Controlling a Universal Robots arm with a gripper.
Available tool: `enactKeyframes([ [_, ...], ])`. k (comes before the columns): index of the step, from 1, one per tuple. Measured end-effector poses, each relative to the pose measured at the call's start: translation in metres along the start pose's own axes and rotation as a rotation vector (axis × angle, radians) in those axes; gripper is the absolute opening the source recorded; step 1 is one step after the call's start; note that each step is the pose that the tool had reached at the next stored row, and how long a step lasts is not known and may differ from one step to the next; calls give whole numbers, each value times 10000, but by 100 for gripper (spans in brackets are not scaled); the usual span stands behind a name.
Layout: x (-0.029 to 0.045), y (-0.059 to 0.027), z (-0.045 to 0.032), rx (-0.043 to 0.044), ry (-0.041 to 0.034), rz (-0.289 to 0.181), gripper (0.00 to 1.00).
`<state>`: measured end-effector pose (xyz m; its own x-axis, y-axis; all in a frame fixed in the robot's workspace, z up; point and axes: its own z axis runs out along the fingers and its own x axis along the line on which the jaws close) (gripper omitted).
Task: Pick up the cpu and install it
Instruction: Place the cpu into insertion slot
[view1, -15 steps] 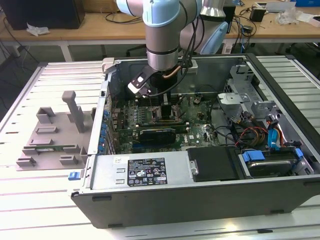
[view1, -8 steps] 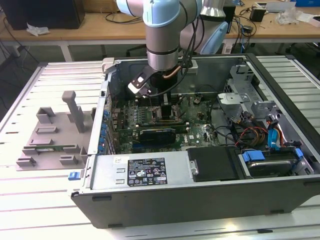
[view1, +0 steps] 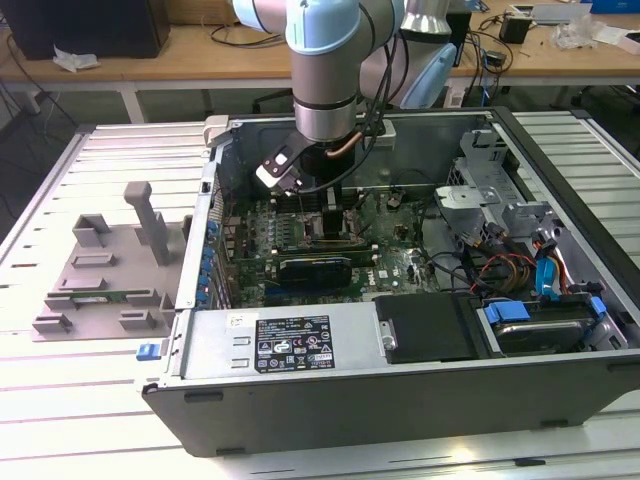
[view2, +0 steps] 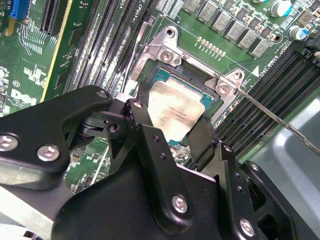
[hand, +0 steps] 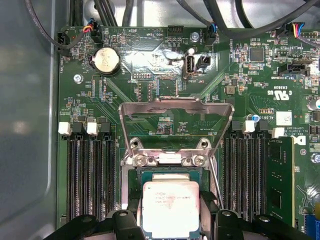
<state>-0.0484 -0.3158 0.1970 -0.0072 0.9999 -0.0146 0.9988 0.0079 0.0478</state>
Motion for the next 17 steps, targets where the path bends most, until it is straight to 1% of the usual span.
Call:
enactKeyframes([
  [2,-1,0,0,-1,-1,0,56],
  [3,0,0,0,0,1,0,62],
  [8,-2,0,-10,2,-2,0,62],
  [10,-2,3,-60,0,0,0,62],
  [12,-2,4,-90,0,0,0,62],
  [13,-3,6,-125,1,-2,1,62],
  [17,-3,8,-173,0,0,0,62],
])
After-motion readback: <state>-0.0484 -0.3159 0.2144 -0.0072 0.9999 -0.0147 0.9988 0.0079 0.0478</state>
